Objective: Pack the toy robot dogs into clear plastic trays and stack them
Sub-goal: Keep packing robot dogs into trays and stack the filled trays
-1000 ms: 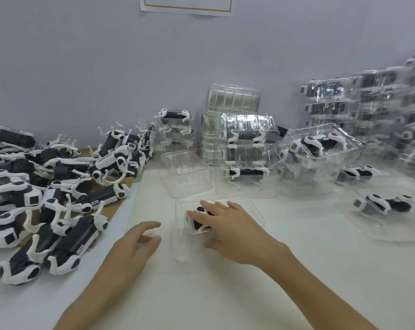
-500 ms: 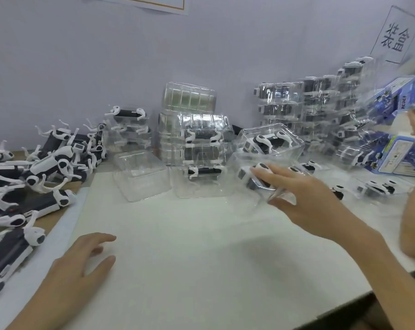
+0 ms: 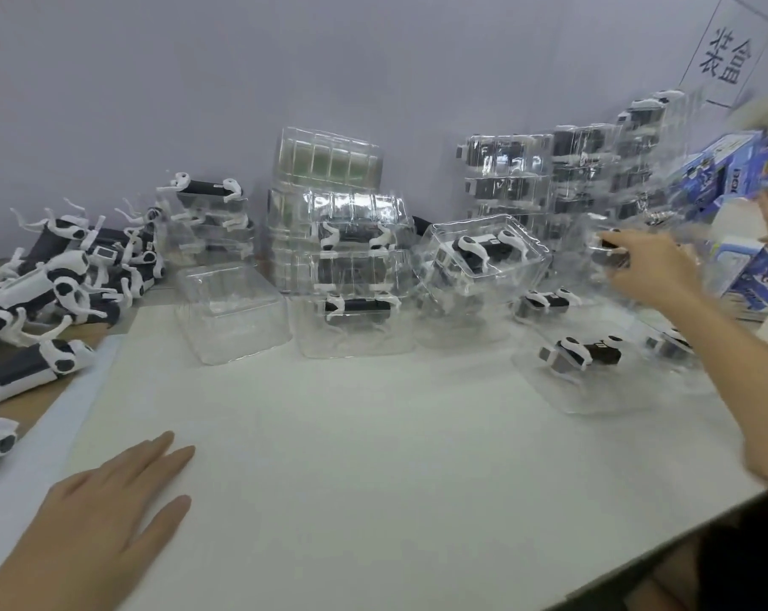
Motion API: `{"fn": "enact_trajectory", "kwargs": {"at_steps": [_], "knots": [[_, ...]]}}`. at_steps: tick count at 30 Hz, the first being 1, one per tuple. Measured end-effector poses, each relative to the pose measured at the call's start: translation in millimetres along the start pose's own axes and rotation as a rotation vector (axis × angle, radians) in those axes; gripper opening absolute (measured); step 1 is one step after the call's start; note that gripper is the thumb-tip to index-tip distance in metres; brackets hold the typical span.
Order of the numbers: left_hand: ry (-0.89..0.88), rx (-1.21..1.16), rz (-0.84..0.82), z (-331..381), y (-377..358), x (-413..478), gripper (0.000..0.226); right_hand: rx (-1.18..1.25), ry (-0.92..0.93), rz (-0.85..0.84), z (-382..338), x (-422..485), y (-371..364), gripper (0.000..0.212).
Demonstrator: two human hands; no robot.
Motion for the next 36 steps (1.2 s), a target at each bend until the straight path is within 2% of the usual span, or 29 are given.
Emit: {"fn": "enact_trajectory", "kwargs": {"at_steps": [2,5,9,11,13,17,19,24,27,30,33,36], "knots": [[-0.021,-0.031,-0.028,-9,-11,1,0.058,-0.019,0.004,-0.116,5,14,-24,0.056],[-0.079,-0.089,-0.025,-26,-28,0,0.053,0.028,0.015,-0.193,7,27,-62,0.058],[-0.077,-0.16,-0.043,-30,-30,3,0.052,-0.065,0.047,-0.221,-1,36,-91,0.074],[-0.055,-0.09,-0.056,-17,-15,3,0.054,-0.189,0.048,-0.211,-9,37,-84,0.088],[-0.037,-0.032,-0.094,-1,-1,1,0.064,-0.152,0.005,-0.166,-17,35,-68,0.086],[0.064,0.008,-0.139,21,18,3,0.093,0.172,-0.059,0.149,-39,11,-18,0.039],[0.077,0.015,-0.166,21,17,-1,0.096,0.373,-0.028,0.261,-63,-6,11,0.028],[0.065,-0.031,-0.113,21,21,-6,0.052,0.834,0.279,0.37,-159,-69,68,0.022],[0.056,-0.018,-0.093,19,19,-7,0.051,0.915,0.557,0.302,-229,-107,76,0.023],[0.038,0.003,-0.097,19,18,-6,0.051,0.868,0.759,0.124,-306,-128,59,0.027],[0.02,0.009,-0.095,18,18,-6,0.051,0.699,0.882,-0.086,-383,-137,28,0.048],[0.005,0.018,-0.077,16,16,-5,0.051,0.537,0.931,-0.199,-453,-141,-6,0.066]]}}
Point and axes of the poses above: each hand's wrist, its own x-axis towards the middle knuckle, its own y-axis out of the back of the hand, z = x × y, the point moved 1 cm from there along x, towards the middle knuckle, and after that the axes turned 5 degrees about z, right-handed, at the moved point
